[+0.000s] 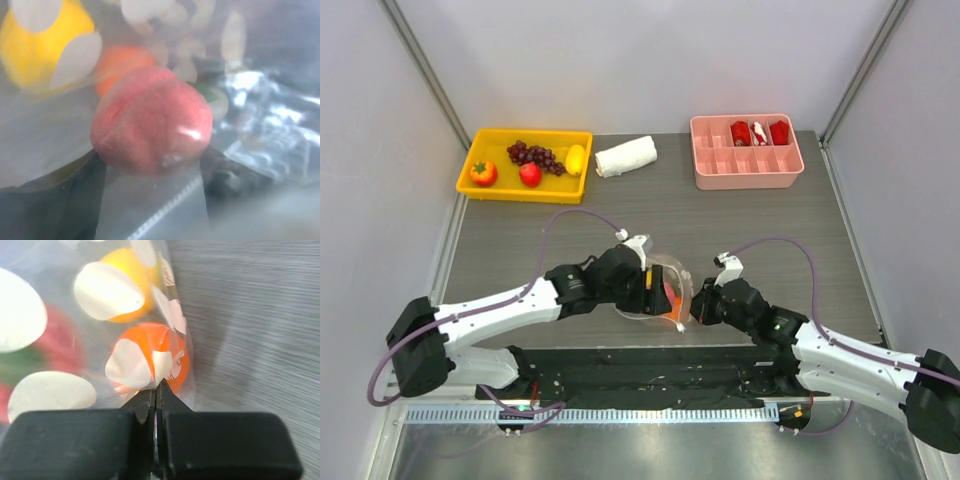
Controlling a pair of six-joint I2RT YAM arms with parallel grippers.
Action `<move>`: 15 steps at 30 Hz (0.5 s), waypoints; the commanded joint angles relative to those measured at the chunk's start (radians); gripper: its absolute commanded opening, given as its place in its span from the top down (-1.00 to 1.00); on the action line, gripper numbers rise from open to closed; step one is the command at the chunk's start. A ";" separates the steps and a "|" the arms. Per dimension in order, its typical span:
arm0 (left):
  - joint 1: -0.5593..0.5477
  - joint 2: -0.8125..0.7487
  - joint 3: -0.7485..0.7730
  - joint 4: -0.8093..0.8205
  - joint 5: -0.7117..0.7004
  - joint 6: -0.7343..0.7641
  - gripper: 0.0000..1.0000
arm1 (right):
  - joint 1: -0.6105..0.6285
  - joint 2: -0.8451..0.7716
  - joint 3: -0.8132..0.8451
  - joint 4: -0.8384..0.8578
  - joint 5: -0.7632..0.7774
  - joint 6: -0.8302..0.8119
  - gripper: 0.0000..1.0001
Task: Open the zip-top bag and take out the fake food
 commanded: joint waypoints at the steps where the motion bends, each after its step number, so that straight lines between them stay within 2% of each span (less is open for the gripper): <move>1: 0.004 -0.173 -0.015 -0.087 -0.037 0.082 0.99 | 0.001 -0.052 0.025 -0.094 0.180 0.017 0.97; 6: 0.004 -0.409 -0.045 -0.094 -0.134 0.140 0.99 | 0.003 -0.075 0.002 -0.118 0.177 0.011 0.97; 10: 0.004 -0.534 -0.052 -0.068 -0.237 0.155 0.99 | 0.003 -0.073 0.009 -0.131 0.171 0.011 0.97; 15: 0.005 -0.602 -0.032 0.001 -0.272 0.226 0.99 | 0.003 -0.080 0.022 -0.150 0.186 0.017 0.97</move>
